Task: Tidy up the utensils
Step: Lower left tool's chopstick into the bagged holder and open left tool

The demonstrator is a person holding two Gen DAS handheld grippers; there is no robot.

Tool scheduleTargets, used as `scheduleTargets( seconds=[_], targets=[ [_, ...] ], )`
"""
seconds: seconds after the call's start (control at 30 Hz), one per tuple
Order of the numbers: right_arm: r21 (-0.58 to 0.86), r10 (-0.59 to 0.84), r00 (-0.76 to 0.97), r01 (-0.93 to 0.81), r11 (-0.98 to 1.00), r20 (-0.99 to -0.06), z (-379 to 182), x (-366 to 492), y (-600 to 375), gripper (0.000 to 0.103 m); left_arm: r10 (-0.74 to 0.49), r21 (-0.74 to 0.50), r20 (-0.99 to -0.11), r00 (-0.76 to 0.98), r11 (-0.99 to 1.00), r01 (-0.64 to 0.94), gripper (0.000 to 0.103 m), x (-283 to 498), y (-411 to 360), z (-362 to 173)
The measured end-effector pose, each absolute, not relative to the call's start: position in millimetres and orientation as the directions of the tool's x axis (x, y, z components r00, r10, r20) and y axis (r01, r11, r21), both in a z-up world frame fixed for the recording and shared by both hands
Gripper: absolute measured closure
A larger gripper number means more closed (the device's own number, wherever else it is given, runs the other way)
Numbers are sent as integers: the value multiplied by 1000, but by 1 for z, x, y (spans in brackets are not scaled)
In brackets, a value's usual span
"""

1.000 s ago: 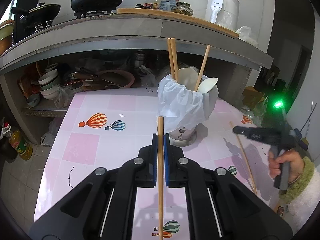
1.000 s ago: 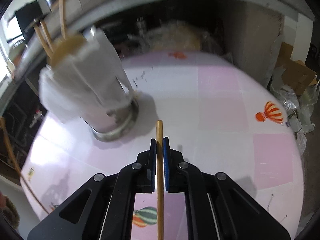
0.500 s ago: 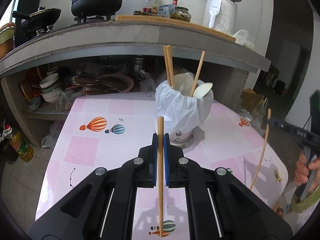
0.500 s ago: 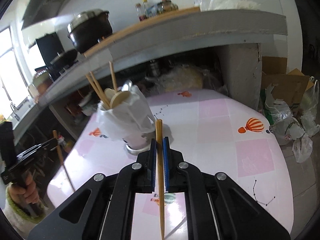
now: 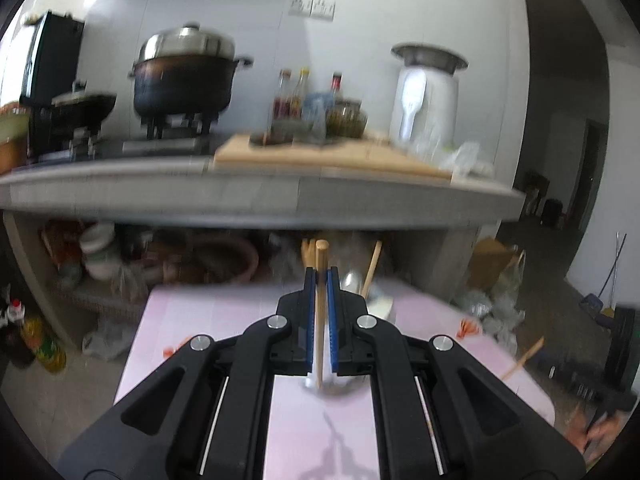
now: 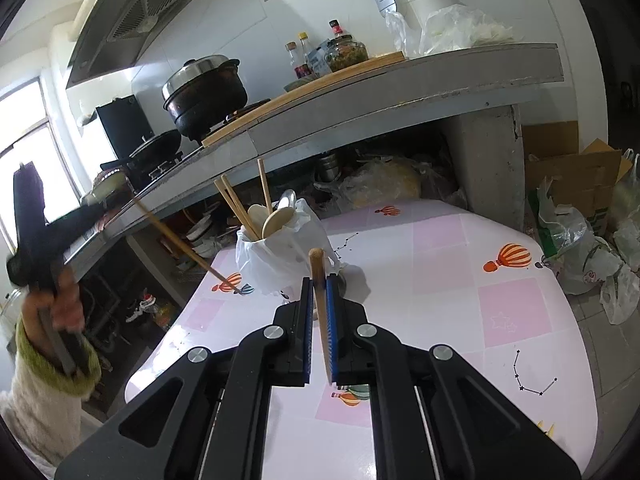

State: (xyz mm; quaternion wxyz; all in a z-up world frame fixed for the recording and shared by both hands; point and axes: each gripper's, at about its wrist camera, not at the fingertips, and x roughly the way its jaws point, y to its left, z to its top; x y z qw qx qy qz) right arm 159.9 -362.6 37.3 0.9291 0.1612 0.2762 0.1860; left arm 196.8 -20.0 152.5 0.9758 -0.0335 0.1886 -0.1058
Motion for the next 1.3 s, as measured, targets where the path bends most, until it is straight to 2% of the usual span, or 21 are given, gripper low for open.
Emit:
scheduleTargets(
  seconds=[0.23, 0.57, 1.3],
  targets=[
    [410, 441, 770, -255, 876, -462, 32, 159, -363, 96, -262, -114, -265, 928, 964, 239, 98, 222, -39, 203],
    [412, 445, 763, -256, 875, -470, 29, 163, -360, 97, -267, -98, -241, 933, 963, 250, 98, 270, -63, 216],
    [418, 461, 747, -268, 868, -479, 28, 170, -358, 97, -237, -104, -373, 897, 971, 214, 98, 321, -67, 130]
  ],
)
